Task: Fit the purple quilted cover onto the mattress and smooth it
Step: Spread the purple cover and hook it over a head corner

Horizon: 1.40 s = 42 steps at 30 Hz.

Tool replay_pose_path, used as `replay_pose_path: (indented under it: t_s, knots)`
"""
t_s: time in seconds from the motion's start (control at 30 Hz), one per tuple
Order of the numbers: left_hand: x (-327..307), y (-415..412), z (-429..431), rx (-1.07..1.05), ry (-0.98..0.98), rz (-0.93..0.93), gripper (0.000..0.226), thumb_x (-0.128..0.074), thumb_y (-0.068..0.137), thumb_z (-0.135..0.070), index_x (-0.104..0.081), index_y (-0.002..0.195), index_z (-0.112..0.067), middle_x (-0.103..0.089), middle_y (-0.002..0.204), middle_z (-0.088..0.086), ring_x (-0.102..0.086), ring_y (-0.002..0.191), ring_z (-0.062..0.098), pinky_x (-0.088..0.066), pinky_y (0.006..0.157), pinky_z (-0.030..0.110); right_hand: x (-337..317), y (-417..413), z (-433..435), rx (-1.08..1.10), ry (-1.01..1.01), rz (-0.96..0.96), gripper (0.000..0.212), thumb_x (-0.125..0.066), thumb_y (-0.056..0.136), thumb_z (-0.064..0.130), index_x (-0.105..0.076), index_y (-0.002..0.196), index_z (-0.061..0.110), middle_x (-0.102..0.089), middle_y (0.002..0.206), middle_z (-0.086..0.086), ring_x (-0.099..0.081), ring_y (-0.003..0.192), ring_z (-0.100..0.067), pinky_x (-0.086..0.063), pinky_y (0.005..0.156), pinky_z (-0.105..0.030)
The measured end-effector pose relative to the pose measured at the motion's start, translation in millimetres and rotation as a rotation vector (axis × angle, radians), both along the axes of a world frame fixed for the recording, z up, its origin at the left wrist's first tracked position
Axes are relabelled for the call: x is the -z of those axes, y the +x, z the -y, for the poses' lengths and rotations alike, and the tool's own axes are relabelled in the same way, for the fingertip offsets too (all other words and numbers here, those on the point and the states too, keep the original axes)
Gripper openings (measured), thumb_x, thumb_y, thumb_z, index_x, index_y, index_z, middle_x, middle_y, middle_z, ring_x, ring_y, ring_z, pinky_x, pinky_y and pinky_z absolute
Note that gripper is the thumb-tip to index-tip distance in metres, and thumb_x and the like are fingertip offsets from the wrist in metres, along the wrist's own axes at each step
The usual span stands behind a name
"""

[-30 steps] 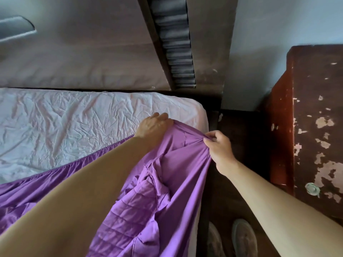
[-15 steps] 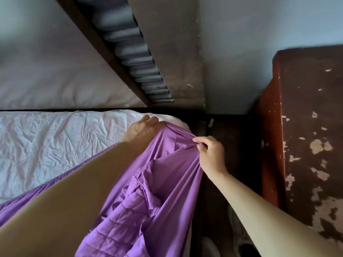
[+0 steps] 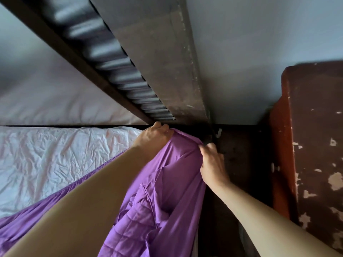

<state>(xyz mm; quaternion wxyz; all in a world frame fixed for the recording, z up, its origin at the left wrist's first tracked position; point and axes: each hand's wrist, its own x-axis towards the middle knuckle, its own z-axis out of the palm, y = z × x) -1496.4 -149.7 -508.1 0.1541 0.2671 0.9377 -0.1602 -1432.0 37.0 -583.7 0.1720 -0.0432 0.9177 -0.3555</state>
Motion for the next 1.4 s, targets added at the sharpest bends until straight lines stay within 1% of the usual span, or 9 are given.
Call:
replay_pose_path:
  t_s: [0.27, 0.53, 0.77, 0.9, 1.0, 1.1, 1.2, 1.3, 1.4]
  knots:
    - [11, -7, -7, -0.046, -0.037, 0.087, 0.04, -0.03, 0.095, -0.004, -0.046, 0.132, -0.008, -0.051, 0.12, 0.008, -0.045, 0.109, 0.029, -0.047, 0.092, 0.038, 11, -15, 4, -0.137, 0.128, 0.033, 0.044, -0.049, 0.084, -0.003, -0.051, 0.126, 0.011, -0.046, 0.122, -0.01, -0.057, 0.1, -0.033, -0.041, 0.091, -0.037]
    - [31, -18, -2, -0.105, -0.037, 0.151, 0.041, -0.032, 0.096, -0.013, -0.045, 0.134, -0.021, -0.05, 0.121, 0.002, -0.042, 0.118, 0.027, -0.046, 0.096, 0.038, 32, -19, 13, -0.206, 0.11, 0.147, 0.038, -0.034, 0.093, 0.004, -0.048, 0.127, 0.014, -0.041, 0.121, -0.011, -0.052, 0.103, -0.038, -0.037, 0.092, -0.037]
    - [17, 11, 18, -0.101, 0.086, -0.091, 0.046, -0.033, 0.074, -0.013, -0.071, 0.099, -0.009, -0.067, 0.089, 0.007, -0.063, 0.081, 0.029, -0.057, 0.07, 0.034, 36, -20, 9, -0.004, -0.081, 0.342, 0.046, -0.043, 0.088, 0.002, -0.057, 0.129, 0.017, -0.048, 0.119, -0.013, -0.048, 0.114, -0.034, -0.037, 0.101, -0.033]
    - [3, 34, 38, -0.241, 0.127, -0.148, 0.043, -0.05, 0.071, 0.001, -0.066, 0.111, -0.004, -0.067, 0.101, 0.01, -0.065, 0.086, 0.03, -0.057, 0.069, 0.036, 18, -20, 18, 0.254, -0.314, 0.461, 0.031, -0.045, 0.087, 0.001, -0.071, 0.103, 0.008, -0.063, 0.101, -0.011, -0.059, 0.097, -0.026, -0.044, 0.08, -0.025]
    - [-3, 51, 60, -0.336, 0.025, -0.157, 0.048, -0.073, 0.065, 0.003, -0.064, 0.111, -0.005, -0.07, 0.099, 0.008, -0.065, 0.088, 0.028, -0.054, 0.074, 0.036, -2, -23, 27, 0.376, -0.407, 0.537, 0.036, -0.045, 0.095, 0.023, -0.068, 0.08, 0.001, -0.064, 0.077, -0.01, -0.06, 0.079, -0.024, -0.041, 0.065, -0.028]
    - [-4, 60, 69, -0.369, -0.089, -0.14, 0.037, -0.076, 0.067, -0.005, -0.067, 0.102, -0.009, -0.072, 0.092, 0.006, -0.065, 0.086, 0.026, -0.051, 0.077, 0.036, -11, -18, 32, 0.244, -0.216, 0.413, 0.055, -0.038, 0.096, 0.047, -0.066, 0.096, 0.0, -0.061, 0.1, -0.018, -0.06, 0.095, -0.032, -0.044, 0.082, -0.033]
    - [-5, 57, 62, -0.39, -0.195, -0.151, 0.023, -0.079, 0.062, -0.005, -0.071, 0.083, -0.01, -0.071, 0.074, 0.004, -0.065, 0.074, 0.026, -0.05, 0.069, 0.033, -17, -9, 40, 0.075, 0.015, 0.202, 0.047, -0.036, 0.099, 0.041, -0.062, 0.107, 0.003, -0.051, 0.115, -0.018, -0.058, 0.099, -0.035, -0.045, 0.087, -0.037]
    - [-6, 49, 51, -0.378, -0.239, -0.141, 0.01, -0.078, 0.065, -0.009, -0.071, 0.068, -0.015, -0.066, 0.06, 0.0, -0.062, 0.065, 0.022, -0.048, 0.063, 0.029, -16, -5, 46, 0.098, 0.086, -0.029, 0.039, -0.038, 0.099, 0.032, -0.064, 0.099, 0.003, -0.055, 0.105, -0.015, -0.06, 0.089, -0.033, -0.049, 0.08, -0.039]
    - [-12, 43, 42, -0.409, -0.24, -0.111, 0.014, -0.057, 0.087, -0.022, -0.07, 0.083, -0.017, -0.07, 0.075, 0.0, -0.061, 0.083, 0.023, -0.044, 0.074, 0.032, -10, -3, 45, 0.138, 0.086, -0.113, 0.03, -0.05, 0.095, 0.024, -0.067, 0.085, 0.002, -0.058, 0.089, -0.014, -0.061, 0.074, -0.032, -0.052, 0.068, -0.041]
